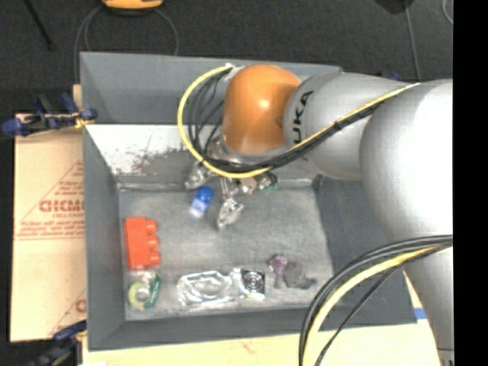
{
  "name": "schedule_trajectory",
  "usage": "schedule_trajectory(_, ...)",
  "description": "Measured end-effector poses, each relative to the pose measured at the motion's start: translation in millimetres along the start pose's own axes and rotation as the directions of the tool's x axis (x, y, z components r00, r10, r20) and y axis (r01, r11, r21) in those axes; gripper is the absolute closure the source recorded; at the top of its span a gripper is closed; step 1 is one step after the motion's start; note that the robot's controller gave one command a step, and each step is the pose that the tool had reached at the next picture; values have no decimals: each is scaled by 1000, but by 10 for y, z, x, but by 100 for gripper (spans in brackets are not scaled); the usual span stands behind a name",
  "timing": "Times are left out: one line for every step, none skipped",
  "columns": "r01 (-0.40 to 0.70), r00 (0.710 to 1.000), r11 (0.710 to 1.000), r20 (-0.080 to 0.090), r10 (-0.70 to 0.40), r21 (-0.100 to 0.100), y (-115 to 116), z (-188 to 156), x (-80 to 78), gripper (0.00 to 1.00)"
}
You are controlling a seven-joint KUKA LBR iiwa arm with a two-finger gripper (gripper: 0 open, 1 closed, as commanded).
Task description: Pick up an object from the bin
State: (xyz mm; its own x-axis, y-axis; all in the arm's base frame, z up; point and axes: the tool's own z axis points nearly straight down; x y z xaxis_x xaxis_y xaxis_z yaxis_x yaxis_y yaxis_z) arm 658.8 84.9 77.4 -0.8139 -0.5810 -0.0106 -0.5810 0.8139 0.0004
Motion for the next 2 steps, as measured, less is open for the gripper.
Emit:
schedule_trajectory(-3,1000,1000,-2,3,1,-12,-21,-17,0)
schedule_trajectory(-6,1000,1000,-5,6,3,-29,-50,-17,100)
